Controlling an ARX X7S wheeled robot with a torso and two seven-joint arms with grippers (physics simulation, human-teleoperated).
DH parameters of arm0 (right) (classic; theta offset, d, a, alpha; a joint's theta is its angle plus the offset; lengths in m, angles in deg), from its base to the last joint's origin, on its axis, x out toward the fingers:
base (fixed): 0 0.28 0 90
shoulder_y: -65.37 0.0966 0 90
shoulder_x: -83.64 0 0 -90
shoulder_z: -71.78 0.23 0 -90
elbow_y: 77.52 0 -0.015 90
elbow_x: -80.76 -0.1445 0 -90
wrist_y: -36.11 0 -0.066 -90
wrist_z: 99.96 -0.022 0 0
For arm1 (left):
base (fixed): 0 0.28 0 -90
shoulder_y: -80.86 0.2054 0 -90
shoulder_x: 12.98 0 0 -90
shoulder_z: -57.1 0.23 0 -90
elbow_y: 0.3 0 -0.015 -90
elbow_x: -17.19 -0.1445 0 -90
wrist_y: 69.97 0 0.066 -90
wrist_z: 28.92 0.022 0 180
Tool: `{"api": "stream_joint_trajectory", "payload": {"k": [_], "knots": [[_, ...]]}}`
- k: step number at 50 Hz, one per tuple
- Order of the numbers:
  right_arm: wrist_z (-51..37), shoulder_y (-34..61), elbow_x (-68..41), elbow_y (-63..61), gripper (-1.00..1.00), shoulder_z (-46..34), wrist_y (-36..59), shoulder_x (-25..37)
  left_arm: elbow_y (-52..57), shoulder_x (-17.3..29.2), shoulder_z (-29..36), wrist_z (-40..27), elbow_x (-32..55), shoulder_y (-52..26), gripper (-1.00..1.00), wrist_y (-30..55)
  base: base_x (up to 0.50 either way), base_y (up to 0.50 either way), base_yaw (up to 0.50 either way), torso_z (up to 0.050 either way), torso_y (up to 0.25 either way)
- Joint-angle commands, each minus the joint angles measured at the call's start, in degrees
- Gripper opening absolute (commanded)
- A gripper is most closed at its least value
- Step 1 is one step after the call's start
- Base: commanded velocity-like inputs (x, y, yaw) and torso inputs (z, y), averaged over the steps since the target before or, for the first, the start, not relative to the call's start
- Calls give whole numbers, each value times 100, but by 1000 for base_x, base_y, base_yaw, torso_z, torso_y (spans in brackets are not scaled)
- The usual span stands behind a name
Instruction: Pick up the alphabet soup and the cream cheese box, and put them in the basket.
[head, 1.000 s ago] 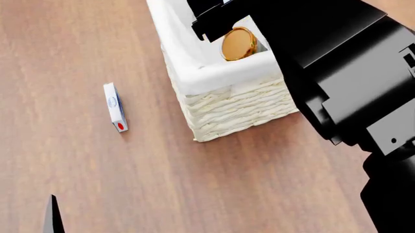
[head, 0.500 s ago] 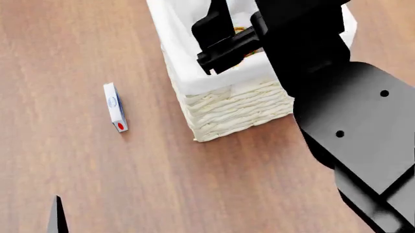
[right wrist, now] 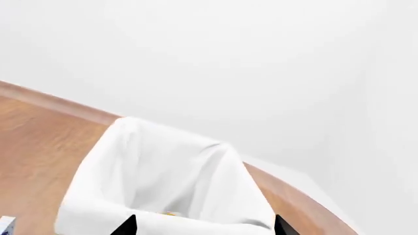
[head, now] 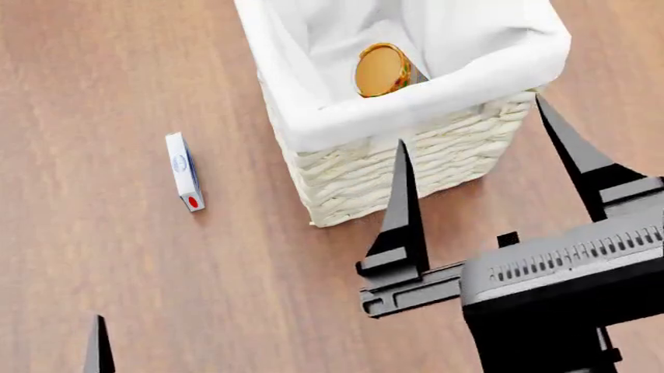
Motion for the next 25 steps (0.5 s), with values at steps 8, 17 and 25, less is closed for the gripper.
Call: {"api": "stream_joint_trajectory", "payload": {"k": [8,17,25], "knots": [[-532,-2056,1569,601,100,-411,-2462,-22,-24,-20,119,26,-45,-101,100,89,0,0,0,0,0],[-647,-2208,1657,663,100,-380,-2675,-12,-326,-91,162,52,-30,-239,100,57,0,0,0,0,0],[-637,-2238,1676,689,100,-395,-2735,-55,-813,-218,178,236,410,-551,100,116,0,0,0,0,0]]}}
